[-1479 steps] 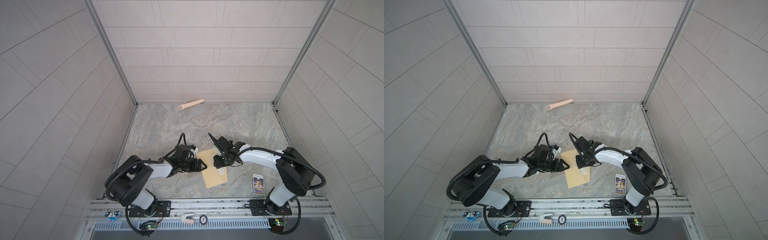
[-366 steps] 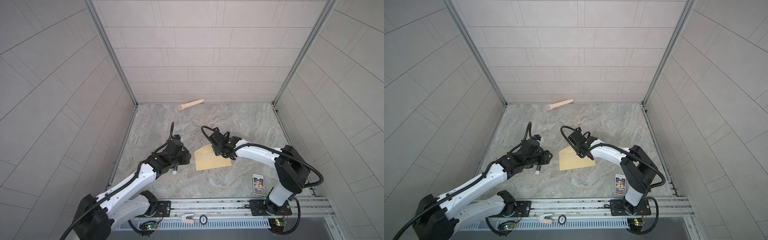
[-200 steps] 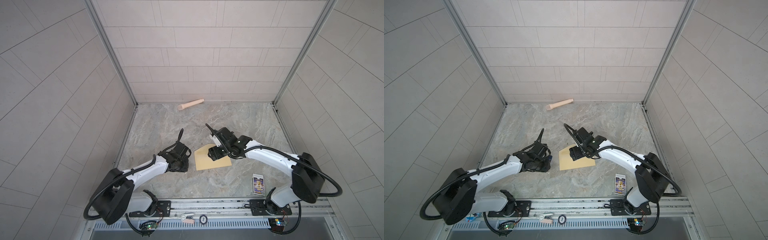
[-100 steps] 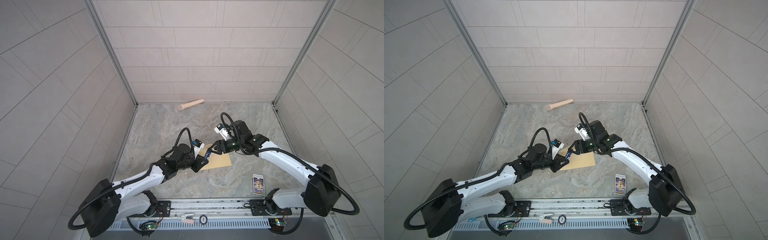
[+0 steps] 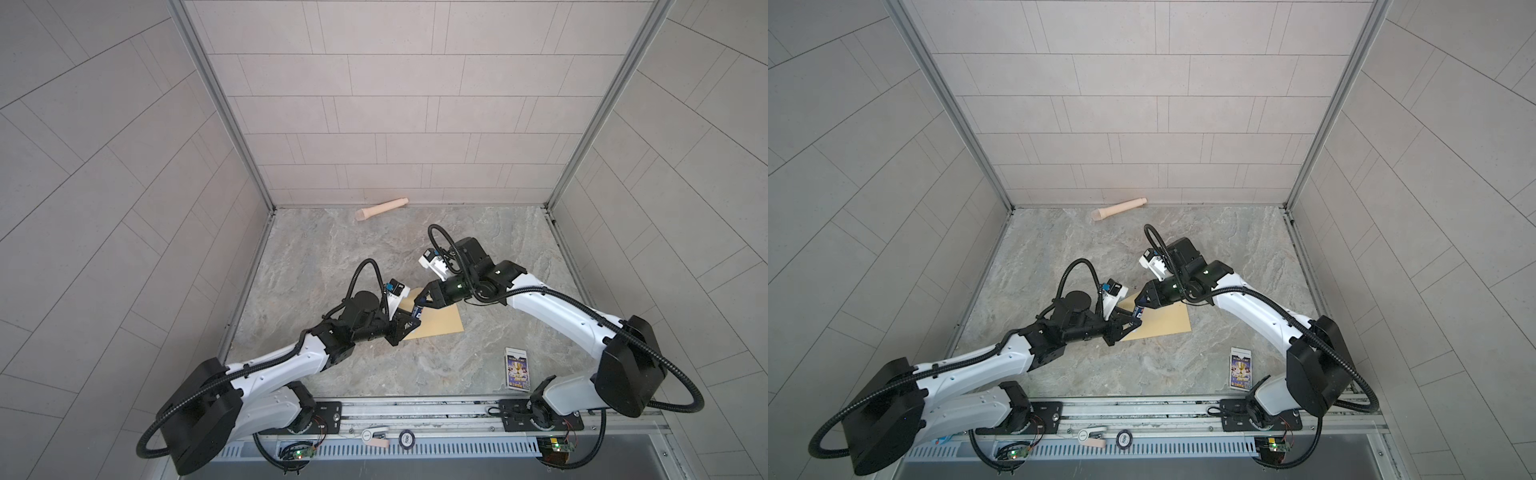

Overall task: Place the letter into the envelope and seal it
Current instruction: 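Bring the glue stick toward the right gripper and grasp its cap with the right gripper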

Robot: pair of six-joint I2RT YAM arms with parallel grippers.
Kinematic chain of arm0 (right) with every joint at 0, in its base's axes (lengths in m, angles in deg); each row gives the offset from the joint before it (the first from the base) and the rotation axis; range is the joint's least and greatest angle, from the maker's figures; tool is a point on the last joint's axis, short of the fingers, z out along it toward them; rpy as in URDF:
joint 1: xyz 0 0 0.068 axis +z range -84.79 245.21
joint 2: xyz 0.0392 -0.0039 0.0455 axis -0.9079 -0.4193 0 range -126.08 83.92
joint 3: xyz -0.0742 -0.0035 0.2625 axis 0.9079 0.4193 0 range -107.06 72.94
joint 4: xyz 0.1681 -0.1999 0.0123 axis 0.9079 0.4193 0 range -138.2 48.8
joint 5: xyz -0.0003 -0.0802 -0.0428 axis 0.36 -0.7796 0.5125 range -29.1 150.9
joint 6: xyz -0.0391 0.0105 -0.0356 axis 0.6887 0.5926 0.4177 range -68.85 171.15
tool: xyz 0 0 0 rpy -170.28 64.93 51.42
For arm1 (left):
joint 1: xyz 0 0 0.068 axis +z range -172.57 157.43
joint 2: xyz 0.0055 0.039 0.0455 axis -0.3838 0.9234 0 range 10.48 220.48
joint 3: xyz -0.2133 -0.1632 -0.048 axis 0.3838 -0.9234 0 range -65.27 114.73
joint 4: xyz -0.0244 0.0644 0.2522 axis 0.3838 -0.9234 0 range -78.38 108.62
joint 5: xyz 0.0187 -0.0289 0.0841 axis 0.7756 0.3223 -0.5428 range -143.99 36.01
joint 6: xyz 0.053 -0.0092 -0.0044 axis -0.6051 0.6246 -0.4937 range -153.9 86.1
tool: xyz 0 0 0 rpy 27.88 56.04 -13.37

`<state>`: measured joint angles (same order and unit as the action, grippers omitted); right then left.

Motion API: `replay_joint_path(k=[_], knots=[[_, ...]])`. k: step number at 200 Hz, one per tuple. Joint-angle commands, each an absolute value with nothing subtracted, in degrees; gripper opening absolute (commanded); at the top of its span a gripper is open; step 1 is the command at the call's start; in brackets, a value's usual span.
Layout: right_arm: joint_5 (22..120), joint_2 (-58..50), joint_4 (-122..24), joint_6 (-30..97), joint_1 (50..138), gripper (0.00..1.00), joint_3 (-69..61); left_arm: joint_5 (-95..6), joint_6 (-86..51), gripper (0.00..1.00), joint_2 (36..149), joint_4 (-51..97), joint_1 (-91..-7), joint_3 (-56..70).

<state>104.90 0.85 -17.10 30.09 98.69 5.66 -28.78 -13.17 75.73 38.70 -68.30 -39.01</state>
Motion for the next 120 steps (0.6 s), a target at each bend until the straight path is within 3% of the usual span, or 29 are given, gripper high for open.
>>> replay_joint_path(k=[1,34,57,98,108,120], knots=[[104.31,1.2,-9.65,46.89,97.13,0.0,-3.5,-24.75,-9.07,0.0,77.4,40.11,-68.62,-42.48],[110.08,-0.95,-5.87,50.5,93.3,0.0,-10.63,-27.08,-11.02,0.0,72.33,35.66,-68.62,-43.47],[113.62,-2.55,-7.58,46.17,91.74,0.0,-13.63,-28.04,-10.34,0.0,71.26,36.4,-68.62,-44.58],[110.33,-1.73,-11.63,38.46,93.17,0.0,-11.45,-31.19,-11.2,0.0,68.83,38.29,-68.63,-45.27],[108.81,-1.75,-12.72,36.99,94.54,0.0,-9.93,-32.77,-13.27,0.3,68.35,37.5,-68.61,-43.25],[108.48,-1.66,-14.61,35.56,95.76,0.0,-7.64,-33.84,-15.14,0.48,68.74,36.96,-68.62,-40.55]])
